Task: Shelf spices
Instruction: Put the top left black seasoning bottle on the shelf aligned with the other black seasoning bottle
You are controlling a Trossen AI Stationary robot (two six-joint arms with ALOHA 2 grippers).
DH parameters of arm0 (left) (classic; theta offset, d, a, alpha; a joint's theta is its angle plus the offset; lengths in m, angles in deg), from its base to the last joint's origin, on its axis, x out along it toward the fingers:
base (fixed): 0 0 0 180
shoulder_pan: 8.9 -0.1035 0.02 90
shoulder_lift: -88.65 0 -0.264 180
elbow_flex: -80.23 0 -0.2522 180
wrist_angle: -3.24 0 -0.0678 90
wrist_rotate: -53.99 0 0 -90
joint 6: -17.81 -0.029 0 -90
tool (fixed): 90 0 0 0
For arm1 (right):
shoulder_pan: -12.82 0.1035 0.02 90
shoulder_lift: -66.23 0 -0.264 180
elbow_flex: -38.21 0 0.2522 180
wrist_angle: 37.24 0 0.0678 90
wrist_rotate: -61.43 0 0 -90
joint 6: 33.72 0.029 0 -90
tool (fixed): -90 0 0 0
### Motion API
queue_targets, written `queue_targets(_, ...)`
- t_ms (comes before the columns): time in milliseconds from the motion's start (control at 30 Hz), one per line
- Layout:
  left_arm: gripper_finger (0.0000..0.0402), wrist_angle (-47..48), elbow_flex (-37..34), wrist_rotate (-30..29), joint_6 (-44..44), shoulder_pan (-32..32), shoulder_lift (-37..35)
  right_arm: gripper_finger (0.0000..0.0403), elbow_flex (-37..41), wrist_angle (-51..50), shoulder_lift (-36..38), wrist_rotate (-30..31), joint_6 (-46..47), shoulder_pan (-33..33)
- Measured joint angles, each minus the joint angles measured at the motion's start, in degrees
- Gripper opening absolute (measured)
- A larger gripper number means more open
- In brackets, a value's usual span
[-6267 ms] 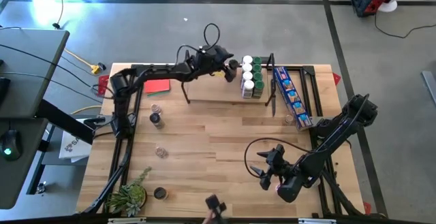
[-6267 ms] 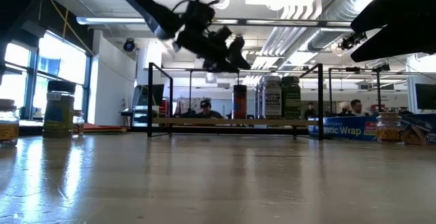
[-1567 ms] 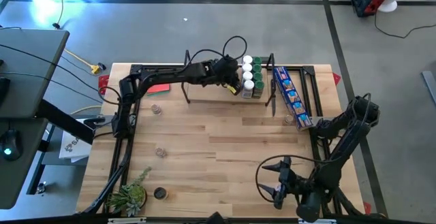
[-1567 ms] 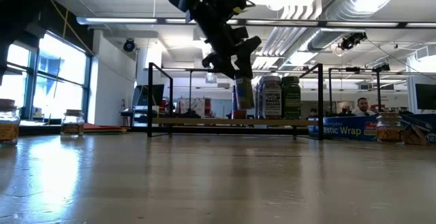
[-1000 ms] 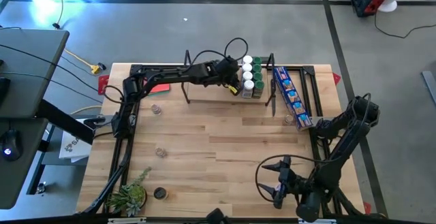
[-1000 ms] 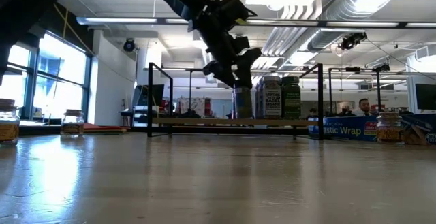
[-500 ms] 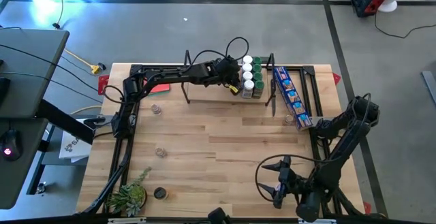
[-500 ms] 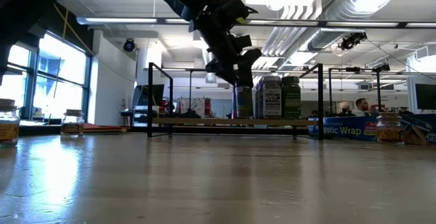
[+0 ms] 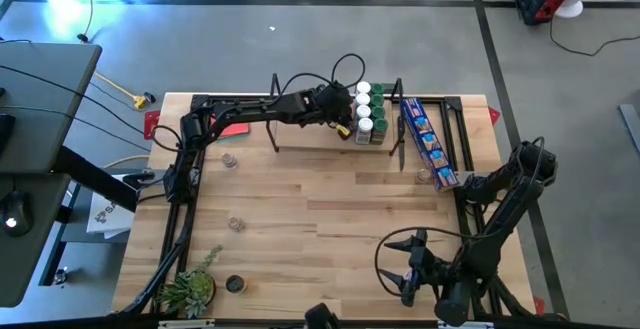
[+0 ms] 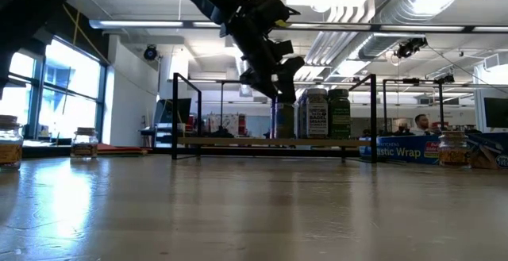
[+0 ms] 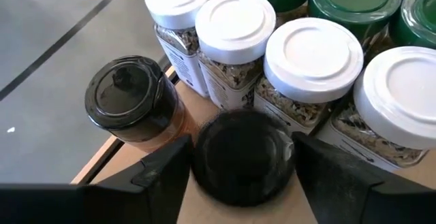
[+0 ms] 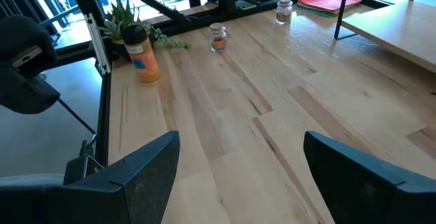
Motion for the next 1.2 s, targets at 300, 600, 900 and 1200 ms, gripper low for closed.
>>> queue_targets(300, 0.0289, 0.76, 0.00, -1.33, 0.00, -0.59, -0.38, 0.0309, 0.00, 0.00, 0.00, 0.02, 0.00, 0.00)
queue_targets(600, 0.0289, 4.52, 0.00, -9.10, -3.66, 2.71, -5.18, 0.0309, 0.00, 0.15, 0.00, 0.00, -0.05, 0.00)
queue_targets(900, 0.0281, 14.05, -1.07, -8.06, 0.72, 3.15, -5.67, 0.0309, 0.00, 0.40, 0.00, 0.02, -0.05, 0.00)
queue_targets(1200, 0.0223, 6.46, -8.45, -7.28, 4.15, -1.96, -5.07, 0.0309, 0.00, 0.42, 0.00, 0.08, -0.04, 0.00)
